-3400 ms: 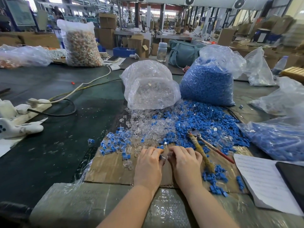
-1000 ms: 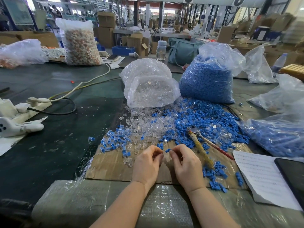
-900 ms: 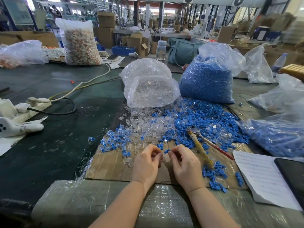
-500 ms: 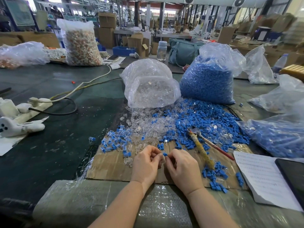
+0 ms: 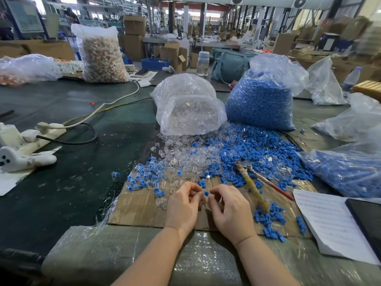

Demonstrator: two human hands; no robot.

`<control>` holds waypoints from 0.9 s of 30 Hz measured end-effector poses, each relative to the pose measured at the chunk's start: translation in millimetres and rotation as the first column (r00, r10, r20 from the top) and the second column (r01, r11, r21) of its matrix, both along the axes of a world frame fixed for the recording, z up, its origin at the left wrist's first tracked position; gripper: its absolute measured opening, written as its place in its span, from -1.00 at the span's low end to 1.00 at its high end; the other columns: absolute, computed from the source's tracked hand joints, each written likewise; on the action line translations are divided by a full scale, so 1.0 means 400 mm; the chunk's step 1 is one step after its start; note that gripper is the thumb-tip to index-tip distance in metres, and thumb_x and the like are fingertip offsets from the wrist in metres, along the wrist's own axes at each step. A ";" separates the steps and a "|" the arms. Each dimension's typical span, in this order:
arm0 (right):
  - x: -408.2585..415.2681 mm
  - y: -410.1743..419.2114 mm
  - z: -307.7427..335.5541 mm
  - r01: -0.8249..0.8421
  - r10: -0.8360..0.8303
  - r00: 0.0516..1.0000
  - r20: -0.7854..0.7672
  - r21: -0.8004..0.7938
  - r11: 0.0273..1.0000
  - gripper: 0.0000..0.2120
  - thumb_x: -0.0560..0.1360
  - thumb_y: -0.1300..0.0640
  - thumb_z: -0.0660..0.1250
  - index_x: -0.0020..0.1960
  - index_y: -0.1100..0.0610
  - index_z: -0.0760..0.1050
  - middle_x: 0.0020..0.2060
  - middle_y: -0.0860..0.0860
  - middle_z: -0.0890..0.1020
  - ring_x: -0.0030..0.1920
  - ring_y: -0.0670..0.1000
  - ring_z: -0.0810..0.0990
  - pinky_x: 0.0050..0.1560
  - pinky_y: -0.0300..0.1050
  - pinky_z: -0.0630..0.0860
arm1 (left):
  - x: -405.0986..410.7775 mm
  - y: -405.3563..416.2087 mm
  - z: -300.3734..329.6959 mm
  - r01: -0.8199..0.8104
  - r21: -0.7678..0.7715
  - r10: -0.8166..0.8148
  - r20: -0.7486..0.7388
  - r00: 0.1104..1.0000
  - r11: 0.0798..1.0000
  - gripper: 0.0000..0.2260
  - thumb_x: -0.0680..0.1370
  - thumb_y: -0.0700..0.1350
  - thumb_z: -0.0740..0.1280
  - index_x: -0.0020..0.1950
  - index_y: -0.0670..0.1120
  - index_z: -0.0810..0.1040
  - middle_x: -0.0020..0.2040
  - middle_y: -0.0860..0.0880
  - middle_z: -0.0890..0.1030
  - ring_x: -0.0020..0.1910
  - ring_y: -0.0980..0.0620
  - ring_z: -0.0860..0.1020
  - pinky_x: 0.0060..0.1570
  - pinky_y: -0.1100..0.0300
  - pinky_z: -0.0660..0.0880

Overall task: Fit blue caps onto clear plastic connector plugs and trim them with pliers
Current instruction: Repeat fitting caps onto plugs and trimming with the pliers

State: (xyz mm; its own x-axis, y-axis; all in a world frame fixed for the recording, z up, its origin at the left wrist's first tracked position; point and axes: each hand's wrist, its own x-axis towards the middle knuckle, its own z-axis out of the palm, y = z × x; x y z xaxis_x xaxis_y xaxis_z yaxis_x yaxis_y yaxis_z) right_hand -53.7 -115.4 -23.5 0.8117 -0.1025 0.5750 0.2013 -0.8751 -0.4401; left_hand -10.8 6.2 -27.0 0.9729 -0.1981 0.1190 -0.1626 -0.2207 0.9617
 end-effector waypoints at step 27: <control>0.011 -0.015 0.004 0.148 -0.147 0.988 0.038 -0.039 0.988 -0.76 0.35 0.26 0.47 0.02 0.16 0.60 -0.11 0.03 0.59 -0.08 0.06 0.56 0.00 0.02 0.49 | 0.003 0.001 0.002 -0.020 0.078 0.016 0.052 0.999 0.997 -0.80 0.51 -0.22 0.35 -0.21 0.08 0.50 -0.26 0.06 0.59 -0.22 0.15 0.56 -0.23 0.46 0.45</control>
State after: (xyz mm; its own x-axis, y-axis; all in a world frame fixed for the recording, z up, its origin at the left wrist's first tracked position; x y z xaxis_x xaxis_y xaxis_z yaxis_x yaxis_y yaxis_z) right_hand -49.3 -121.3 -21.8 0.7686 -0.1951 0.6093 0.0836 -0.9136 -0.3979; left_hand -9.8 6.6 -26.1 0.9695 -0.1909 0.1538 -0.2066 -0.2984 0.9318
